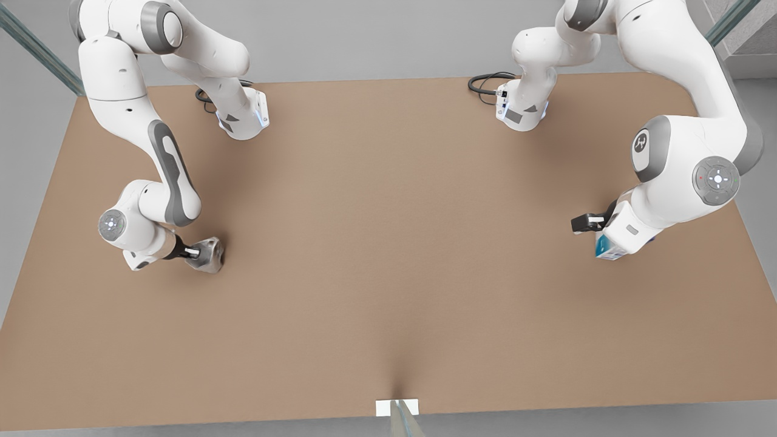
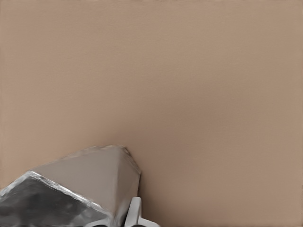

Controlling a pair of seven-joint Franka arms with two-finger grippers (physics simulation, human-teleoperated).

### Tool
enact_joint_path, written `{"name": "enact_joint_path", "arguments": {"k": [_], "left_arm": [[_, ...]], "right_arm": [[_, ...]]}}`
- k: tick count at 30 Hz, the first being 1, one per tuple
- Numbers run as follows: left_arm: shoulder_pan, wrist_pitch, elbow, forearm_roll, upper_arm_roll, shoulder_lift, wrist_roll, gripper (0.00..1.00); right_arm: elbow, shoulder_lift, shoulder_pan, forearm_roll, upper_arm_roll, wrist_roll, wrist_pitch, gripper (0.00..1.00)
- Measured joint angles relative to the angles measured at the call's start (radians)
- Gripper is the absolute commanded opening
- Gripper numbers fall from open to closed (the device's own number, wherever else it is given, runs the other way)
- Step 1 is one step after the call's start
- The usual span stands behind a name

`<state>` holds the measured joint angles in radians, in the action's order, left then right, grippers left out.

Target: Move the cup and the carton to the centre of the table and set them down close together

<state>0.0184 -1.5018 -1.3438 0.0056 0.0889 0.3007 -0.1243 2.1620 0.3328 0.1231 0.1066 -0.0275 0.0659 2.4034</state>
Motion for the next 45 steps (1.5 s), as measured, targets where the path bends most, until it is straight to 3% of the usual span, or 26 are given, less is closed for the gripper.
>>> {"name": "enact_joint_path", "arguments": {"k": [2, 6, 12, 14, 16, 20, 23, 35, 45], "left_arm": [[0.000, 0.006, 0.000, 0.000, 0.000, -0.001, 0.001, 1.00], [-0.013, -0.032, 0.002, 0.009, -0.040, -0.001, 0.057, 1.00], [-0.272, -0.140, -0.003, 0.050, -0.035, 0.039, 0.368, 1.00], [-0.265, -0.258, -0.102, 0.051, -0.037, 0.029, 0.420, 1.00], [-0.233, -0.319, -0.255, 0.051, -0.041, -0.067, 0.418, 1.00], [-0.237, -0.405, -0.396, 0.049, -0.084, -0.106, 0.427, 1.00], [-0.243, -0.434, -0.460, 0.035, -0.108, -0.109, 0.460, 1.00], [-0.298, -0.484, -0.523, 0.027, -0.116, -0.053, 0.537, 1.00], [-0.299, -0.486, -0.578, 0.028, -0.122, -0.037, 0.537, 1.00]], "right_arm": [[-0.008, -0.007, -0.001, -0.001, 0.000, 0.012, -0.054, 0.21], [-0.002, -0.045, -0.015, 0.004, 0.086, -0.005, -0.105, 0.21], [-0.064, -0.041, -0.034, 0.016, 0.211, -0.035, -0.105, 0.21], [-0.102, -0.033, -0.079, 0.024, 0.212, -0.033, -0.107, 0.21], [-0.155, -0.029, -0.162, 0.025, 0.212, -0.130, -0.147, 0.21], [-0.369, 0.097, -0.381, 0.008, 0.206, -0.477, -0.284, 0.21], [-0.479, 0.188, -0.433, 0.006, 0.201, -0.557, -0.287, 0.21], [-0.876, 0.455, -0.540, 0.003, 0.070, -0.604, -0.276, 0.21], [-0.893, 0.530, -0.601, 0.007, 0.060, -0.692, -0.214, 0.21]]}}
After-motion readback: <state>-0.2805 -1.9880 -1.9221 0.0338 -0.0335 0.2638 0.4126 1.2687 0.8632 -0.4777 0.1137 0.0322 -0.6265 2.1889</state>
